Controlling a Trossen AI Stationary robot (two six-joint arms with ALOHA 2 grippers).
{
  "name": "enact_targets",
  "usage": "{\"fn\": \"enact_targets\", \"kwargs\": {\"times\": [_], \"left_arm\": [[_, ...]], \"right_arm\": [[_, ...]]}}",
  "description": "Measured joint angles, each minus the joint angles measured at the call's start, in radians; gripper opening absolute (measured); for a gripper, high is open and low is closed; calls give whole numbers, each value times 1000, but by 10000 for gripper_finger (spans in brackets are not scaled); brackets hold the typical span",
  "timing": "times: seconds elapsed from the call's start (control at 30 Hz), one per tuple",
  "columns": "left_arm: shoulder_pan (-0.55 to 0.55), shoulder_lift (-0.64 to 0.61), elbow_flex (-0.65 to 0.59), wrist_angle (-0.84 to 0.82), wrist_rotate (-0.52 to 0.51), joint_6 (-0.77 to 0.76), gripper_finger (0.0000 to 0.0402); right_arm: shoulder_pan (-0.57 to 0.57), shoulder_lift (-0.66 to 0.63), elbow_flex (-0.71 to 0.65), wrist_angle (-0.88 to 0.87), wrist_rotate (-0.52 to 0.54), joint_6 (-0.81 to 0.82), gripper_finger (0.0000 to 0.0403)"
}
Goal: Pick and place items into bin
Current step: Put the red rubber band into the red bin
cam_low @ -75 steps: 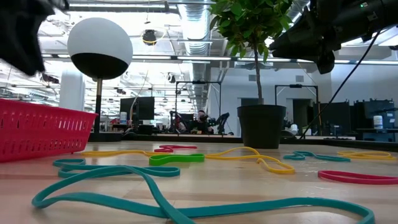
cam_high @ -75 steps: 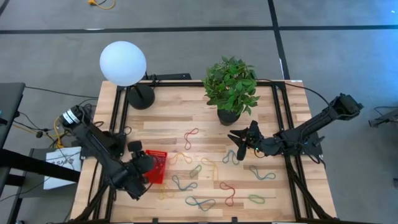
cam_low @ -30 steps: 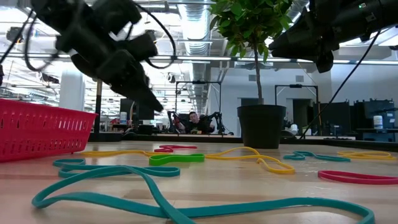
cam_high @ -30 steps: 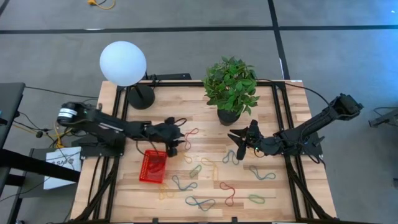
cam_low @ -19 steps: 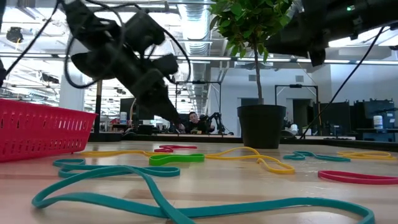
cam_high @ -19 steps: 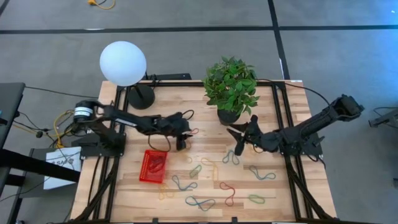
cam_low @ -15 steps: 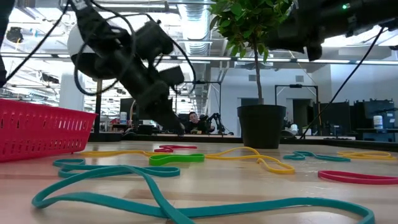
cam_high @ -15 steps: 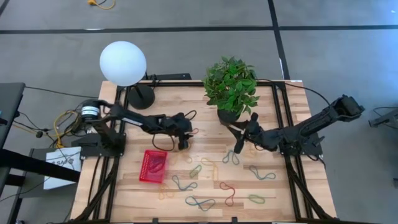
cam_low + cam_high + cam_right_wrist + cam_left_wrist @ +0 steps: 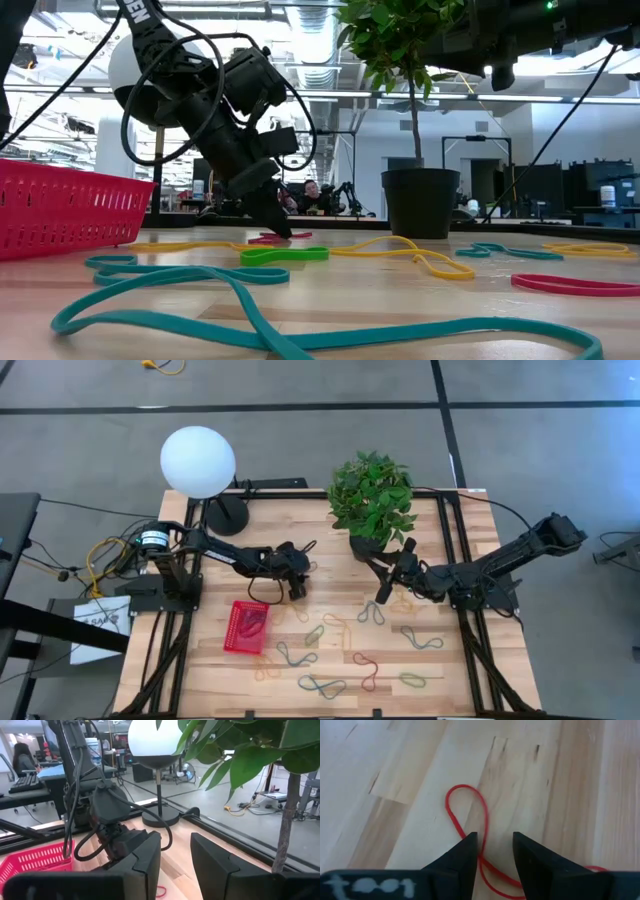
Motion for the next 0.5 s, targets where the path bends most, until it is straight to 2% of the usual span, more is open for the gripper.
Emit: {"fn": "enact_targets", "kwargs": {"times": [0.27,0.37,0.5], "left_arm": [[0,2,0,-4,-9,-10,108],[0,18,1,-2,-10,-23,81],[0,44,3,-1,-21,-25,27]], "right_arm": [[0,0,0,26,0,-48,103],[0,0,0,37,0,-56,103],[-9,0,0,60,2,-128,103]]}}
